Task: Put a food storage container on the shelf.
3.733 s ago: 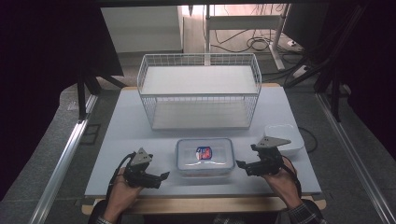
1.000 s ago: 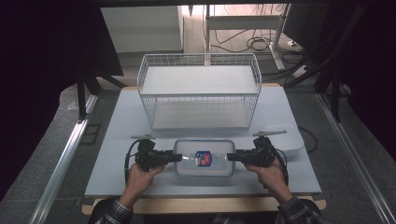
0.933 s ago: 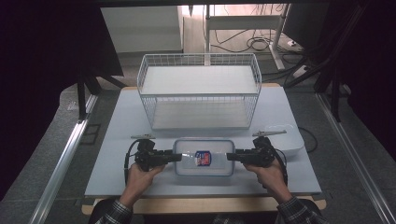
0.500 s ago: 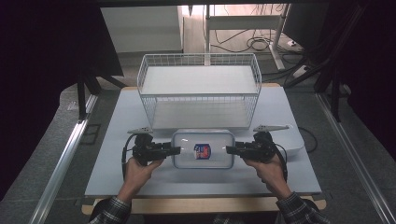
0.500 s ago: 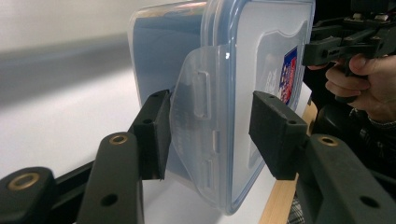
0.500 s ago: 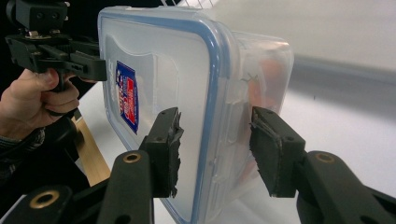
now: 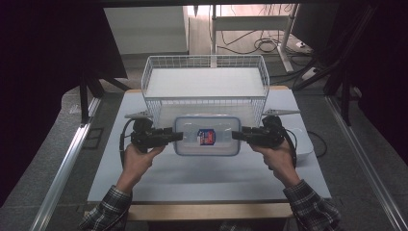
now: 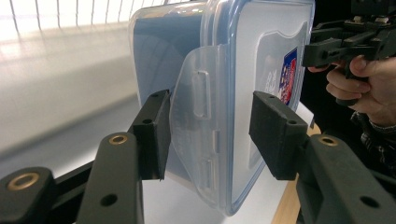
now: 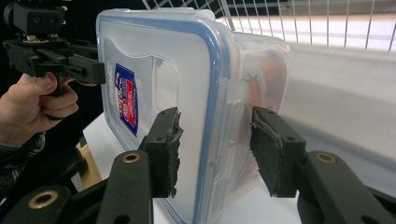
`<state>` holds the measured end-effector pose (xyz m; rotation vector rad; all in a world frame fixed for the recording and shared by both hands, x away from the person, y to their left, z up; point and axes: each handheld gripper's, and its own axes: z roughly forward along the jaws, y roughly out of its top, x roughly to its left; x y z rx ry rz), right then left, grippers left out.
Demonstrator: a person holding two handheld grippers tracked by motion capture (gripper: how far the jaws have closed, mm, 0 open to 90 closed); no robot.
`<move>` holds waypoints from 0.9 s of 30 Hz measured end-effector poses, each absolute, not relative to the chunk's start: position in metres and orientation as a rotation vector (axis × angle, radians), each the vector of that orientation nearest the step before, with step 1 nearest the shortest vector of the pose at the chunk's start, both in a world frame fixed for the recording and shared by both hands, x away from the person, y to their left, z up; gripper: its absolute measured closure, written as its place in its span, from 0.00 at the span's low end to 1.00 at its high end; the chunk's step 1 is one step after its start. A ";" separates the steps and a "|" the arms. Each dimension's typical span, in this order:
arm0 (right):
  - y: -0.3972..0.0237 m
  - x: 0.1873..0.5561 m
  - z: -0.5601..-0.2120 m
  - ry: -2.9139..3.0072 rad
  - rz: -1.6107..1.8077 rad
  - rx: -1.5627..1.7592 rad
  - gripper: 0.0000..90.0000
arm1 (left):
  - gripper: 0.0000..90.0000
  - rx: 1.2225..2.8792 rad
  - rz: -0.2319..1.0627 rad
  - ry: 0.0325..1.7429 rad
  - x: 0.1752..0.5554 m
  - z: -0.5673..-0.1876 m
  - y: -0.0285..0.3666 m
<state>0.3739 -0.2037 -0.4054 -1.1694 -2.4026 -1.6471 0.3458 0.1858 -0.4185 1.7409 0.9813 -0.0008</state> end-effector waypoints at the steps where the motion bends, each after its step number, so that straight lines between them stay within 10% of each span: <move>1: -0.203 0.376 -0.401 -2.403 -1.651 -1.166 0.60 | 0.55 1.740 0.002 0.980 0.348 -0.415 0.186; 27: -0.184 0.435 -0.306 -2.449 -1.746 -1.121 0.60 | 0.55 1.684 0.053 0.948 0.406 -0.327 0.205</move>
